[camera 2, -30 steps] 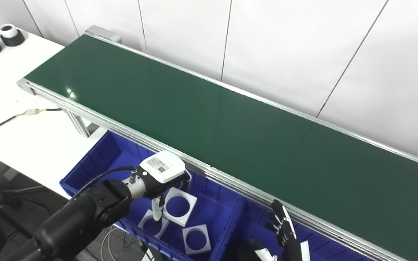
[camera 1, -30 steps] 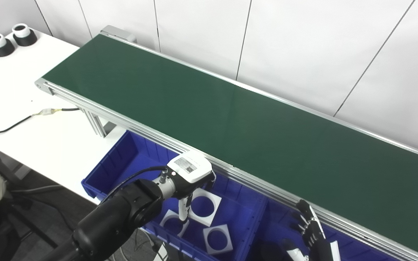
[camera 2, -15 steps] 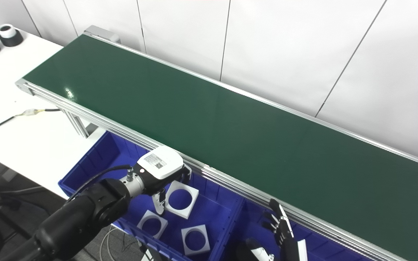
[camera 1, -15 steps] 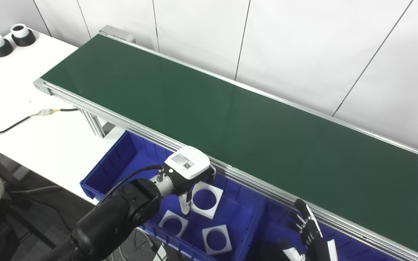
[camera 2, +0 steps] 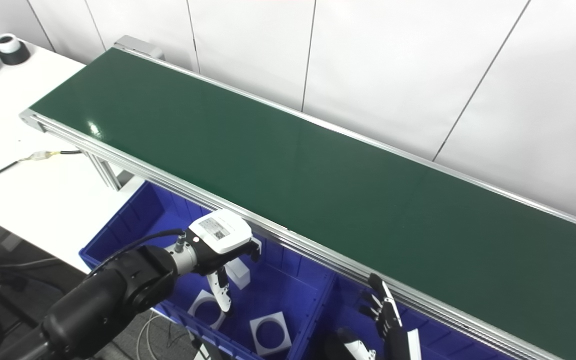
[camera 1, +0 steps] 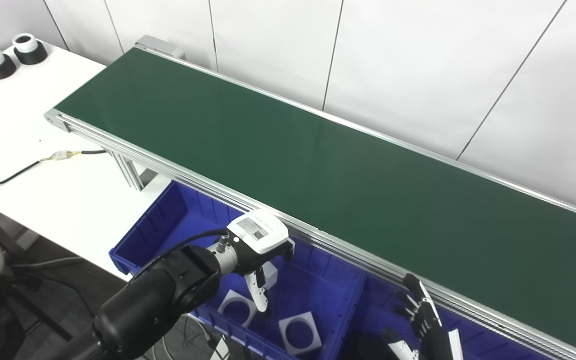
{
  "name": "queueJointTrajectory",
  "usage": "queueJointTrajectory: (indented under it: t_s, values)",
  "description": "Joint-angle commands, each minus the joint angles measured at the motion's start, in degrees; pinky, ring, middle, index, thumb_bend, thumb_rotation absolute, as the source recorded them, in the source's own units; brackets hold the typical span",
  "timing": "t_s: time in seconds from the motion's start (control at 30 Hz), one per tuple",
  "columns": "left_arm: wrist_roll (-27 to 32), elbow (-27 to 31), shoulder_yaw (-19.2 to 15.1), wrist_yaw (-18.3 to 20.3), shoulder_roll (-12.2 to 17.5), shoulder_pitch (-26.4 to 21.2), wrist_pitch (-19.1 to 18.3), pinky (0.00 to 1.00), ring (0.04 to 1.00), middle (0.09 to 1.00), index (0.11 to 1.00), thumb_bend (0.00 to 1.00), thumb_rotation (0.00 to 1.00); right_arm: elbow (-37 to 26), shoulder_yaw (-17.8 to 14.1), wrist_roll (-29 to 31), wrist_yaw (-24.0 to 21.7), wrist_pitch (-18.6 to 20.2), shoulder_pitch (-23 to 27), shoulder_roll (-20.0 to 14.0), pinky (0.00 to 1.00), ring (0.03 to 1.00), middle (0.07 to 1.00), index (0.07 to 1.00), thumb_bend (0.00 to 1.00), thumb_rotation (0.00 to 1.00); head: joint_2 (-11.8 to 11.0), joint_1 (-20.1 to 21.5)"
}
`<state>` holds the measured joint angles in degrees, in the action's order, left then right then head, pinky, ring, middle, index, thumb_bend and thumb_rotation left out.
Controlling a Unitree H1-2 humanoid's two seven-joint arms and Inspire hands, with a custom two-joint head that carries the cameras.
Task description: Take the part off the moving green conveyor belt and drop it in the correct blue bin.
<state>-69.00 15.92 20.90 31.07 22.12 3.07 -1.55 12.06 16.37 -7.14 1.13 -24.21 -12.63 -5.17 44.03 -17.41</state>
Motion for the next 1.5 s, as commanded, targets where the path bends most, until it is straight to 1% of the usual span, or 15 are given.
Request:
queueJointTrajectory:
  t_s: [0.0,0.1,0.23,0.4,0.43,0.47,0.5,0.6,0.63,0.8,0.83,1.07,1.3,1.43,1.47]
  values:
    - [0.36,3.51,0.03,0.78,0.87,-1.1,0.53,0.51,0.586,0.686,0.657,1.0,0.45,-1.19,-0.01,0.03,0.12,-2.65,0.47,0.54,0.76,0.85,0.919,0.917,0.76,0.64,0.11,0.54]
    - [0.59,5.27,-0.1,2.61,0.74,-0.97,0.51,0.48,0.549,0.673,0.654,1.0,0.44,-1.34,0.03,-0.46,0.2,-2.63,0.33,0.65,0.77,0.854,0.915,0.915,0.76,0.64,0.18,1.35]
    - [3.7,10.35,-0.52,6.44,0.55,-0.48,0.31,0.45,0.561,0.66,0.653,1.0,0.48,-0.8,0.34,-0.66,0.36,-2.66,0.29,1.41,0.78,0.849,0.915,0.914,0.78,0.64,0.59,6.09]
    - [10.56,18.4,-1.95,14.51,0.67,-1.23,-1.7,0.44,0.563,0.661,0.663,1.0,0.45,0.11,1.54,-2.53,1.5,-2.66,0.73,2.9,0.79,0.835,0.921,0.913,0.77,0.62,0.69,14.42]
    - [13.12,19.71,-2.48,15.9,1.11,-1.6,-2.12,0.43,0.565,0.662,0.665,1.0,0.45,0.51,1.98,-3.12,1.97,-2.67,0.92,3.33,0.79,0.831,0.923,0.914,0.77,0.63,0.63,17.59]
    - [16.25,20.85,-2.97,17.33,1.39,-2.1,-2.83,0.44,0.569,0.661,0.665,1.0,0.44,0.8,2.34,-3.69,2.4,-2.67,1.08,3.61,0.79,0.833,0.926,0.916,0.77,0.64,0.63,17.59]
    - [19.99,21.75,-3.67,18.63,1.92,-2.62,-3.63,0.44,0.571,0.659,0.663,0.99,0.41,1.15,2.78,-4.43,2.99,-2.67,1.26,4.04,0.79,0.832,0.928,0.916,0.78,0.65,0.51,20.68]
    - [30.82,24.79,-5.53,23.06,2.98,-4.9,-7.83,0.45,0.567,0.647,0.654,0.96,0.35,2.44,4.09,-5.9,4.63,-2.68,1.95,5.11,0.78,0.832,0.935,0.917,0.79,0.66,0.25,24.98]
    - [33.86,25.29,-6.34,23.49,3.58,-5.39,-8.68,0.45,0.567,0.646,0.653,0.96,0.35,3.17,4.69,-6.38,5.4,-2.69,2.34,5.58,0.78,0.831,0.936,0.917,0.79,0.66,0.08,28.77]
    - [44.61,24.8,-9.61,21.02,4.84,-6.82,-9.69,0.44,0.562,0.628,0.628,0.94,0.32,5.79,7.1,-8.8,9.47,-2.7,3.85,7.44,0.74,0.824,0.94,0.915,0.81,0.69,-0.16,34.61]
    - [45.66,24.45,-10.07,20.56,5.13,-7.13,-9.66,0.44,0.559,0.625,0.627,0.93,0.32,6.3,7.42,-9.51,10.19,-2.69,4.11,7.95,0.74,0.823,0.939,0.914,0.81,0.7,-0.42,37.69]
    - [47.92,21.51,-10.71,16.15,5.73,-8.64,-7.55,0.43,0.547,0.614,0.631,0.9,0.28,8.2,9.93,-11.6,13.78,-2.69,5.66,9.07,0.73,0.824,0.94,0.911,0.77,0.69,-0.65,42.07]
    - [46.53,20.02,-9.81,9.99,3.19,-8.1,-6.51,0.43,0.555,0.612,0.618,0.93,0.25,7.5,10.65,-11.93,14.63,-2.68,5.45,7.89,0.72,0.828,0.943,0.923,0.76,0.7,0.52,39.02]
    - [46.68,17.82,-9.69,4.98,-0.58,-5.93,-6.28,0.45,0.574,0.634,0.621,0.92,0.23,5.99,10.02,-11.39,14.08,-2.69,4.71,6.68,0.74,0.839,0.941,0.92,0.77,0.7,1.52,36.01]
    - [46.58,17.01,-9.57,3.47,-1.89,-5.22,-6.1,0.45,0.579,0.638,0.623,0.92,0.23,5.39,9.7,-11.21,13.96,-2.68,4.36,6.2,0.73,0.839,0.939,0.917,0.77,0.7,2.36,33.67]
